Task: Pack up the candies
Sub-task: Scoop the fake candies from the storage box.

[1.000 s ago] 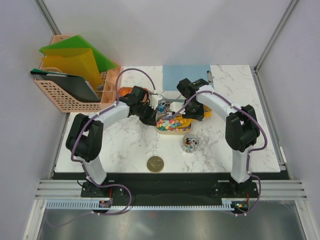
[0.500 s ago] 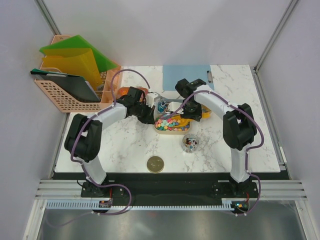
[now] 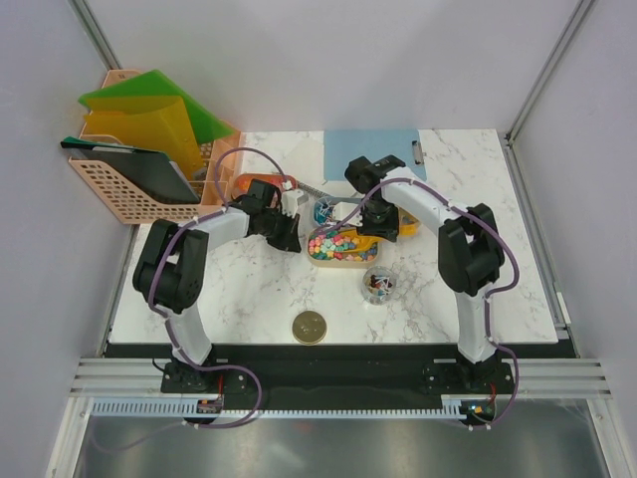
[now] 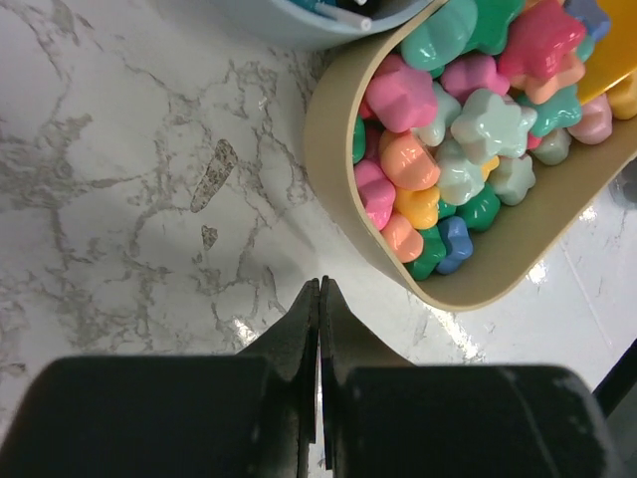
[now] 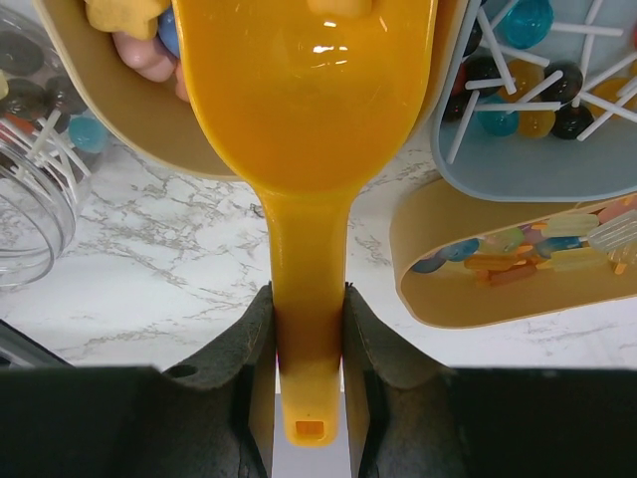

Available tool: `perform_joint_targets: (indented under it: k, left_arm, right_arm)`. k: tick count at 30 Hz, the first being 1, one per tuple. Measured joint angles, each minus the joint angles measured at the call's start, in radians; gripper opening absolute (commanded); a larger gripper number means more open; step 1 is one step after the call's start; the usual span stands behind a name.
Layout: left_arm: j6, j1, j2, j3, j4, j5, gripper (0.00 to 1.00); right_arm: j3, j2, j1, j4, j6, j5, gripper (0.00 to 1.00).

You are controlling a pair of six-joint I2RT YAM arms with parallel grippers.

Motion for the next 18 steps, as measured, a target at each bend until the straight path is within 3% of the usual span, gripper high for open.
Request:
perform_joint_targets:
  k: [18]
  left_arm:
    - [-0.066,-0.047,0.060,0.034,0.000,0.017,0.02]
  right_arm:
    - [0.034,0.038,0.043,-0.018,0.069,0.029,0.00]
